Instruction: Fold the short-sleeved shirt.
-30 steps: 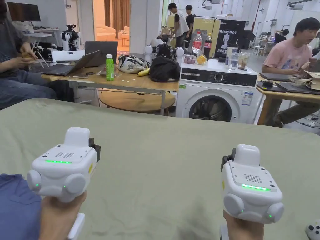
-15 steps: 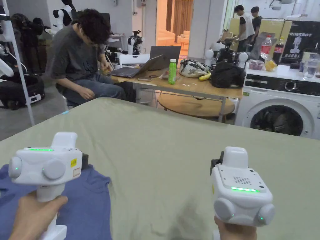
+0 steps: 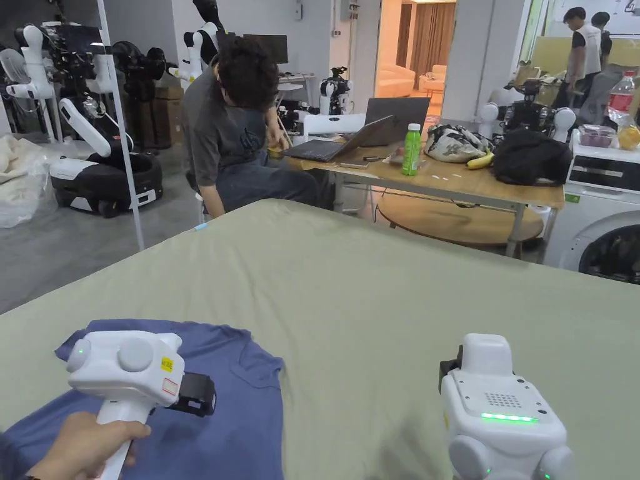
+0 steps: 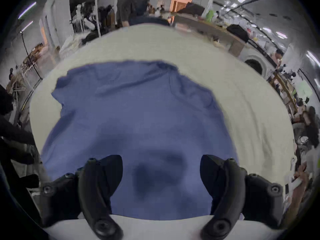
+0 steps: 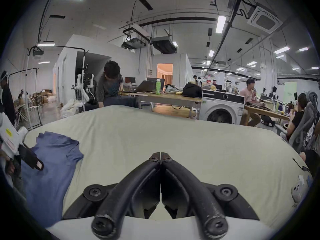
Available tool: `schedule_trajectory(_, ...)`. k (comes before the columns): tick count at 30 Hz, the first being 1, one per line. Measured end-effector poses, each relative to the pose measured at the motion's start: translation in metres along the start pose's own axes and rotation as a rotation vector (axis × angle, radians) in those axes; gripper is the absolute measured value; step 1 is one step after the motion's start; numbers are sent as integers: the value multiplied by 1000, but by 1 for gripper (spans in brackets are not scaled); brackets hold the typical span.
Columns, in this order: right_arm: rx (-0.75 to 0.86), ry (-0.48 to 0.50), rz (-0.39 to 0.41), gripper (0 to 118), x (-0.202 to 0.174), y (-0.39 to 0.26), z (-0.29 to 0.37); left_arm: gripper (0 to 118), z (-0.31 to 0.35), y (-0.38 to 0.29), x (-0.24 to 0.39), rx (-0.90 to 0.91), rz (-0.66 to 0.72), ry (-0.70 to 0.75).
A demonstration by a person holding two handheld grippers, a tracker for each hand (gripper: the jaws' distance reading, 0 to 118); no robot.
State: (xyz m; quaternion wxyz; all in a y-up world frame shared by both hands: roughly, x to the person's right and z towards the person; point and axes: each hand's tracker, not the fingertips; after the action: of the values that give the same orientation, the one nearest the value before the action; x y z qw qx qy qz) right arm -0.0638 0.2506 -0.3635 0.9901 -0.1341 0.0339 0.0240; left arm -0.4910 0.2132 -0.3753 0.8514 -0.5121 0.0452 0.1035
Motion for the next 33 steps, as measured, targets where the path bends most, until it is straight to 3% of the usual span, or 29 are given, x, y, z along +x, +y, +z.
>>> schedule_trajectory(3, -9, -3, 19, 0, 0, -1, 2, 90, -42, -3, -2, -131, -15, 12)
schedule_trajectory(4, -11, -4, 23, 0, 1, -2, 2, 85, -45, -8, 4, -117, -68, 56)
schedule_trajectory(5, -15, -6, 27, 0, 2, -2, 2, 71, -39, -11, 11, -44, -124, 79)
schedule_trajectory(8, -15, -6, 24, 0, 4, -3, 3, 59, -27, -19, 24, -3, -156, 80)
schedule_trajectory(9, -16, -7, 25, 0, 3, -4, 3, 44, -25, -20, 26, 5, -164, 70)
schedule_trajectory(11, -18, -6, 26, 0, 3, -5, 2, 0, -21, -20, 26, 8, -163, 66)
schedule_trajectory(16, -28, -5, 15, 0, 4, -8, 3, 0, -18, -28, 14, 67, -178, 21)
schedule_trajectory(21, -26, -11, 5, 0, 12, -5, 7, 0, 24, -15, 2, 229, -28, -94)
schedule_trajectory(23, -17, -17, 9, 0, 16, -3, 11, 0, 45, -4, 7, 286, -40, -113)
schedule_trajectory(29, 5, -43, 1, 0, 38, 5, 18, 0, 118, 35, 41, 476, -61, -221)
schedule_trajectory(33, 21, -77, -17, 0, 60, 10, 27, 0, 162, 55, 96, 541, -137, -298)
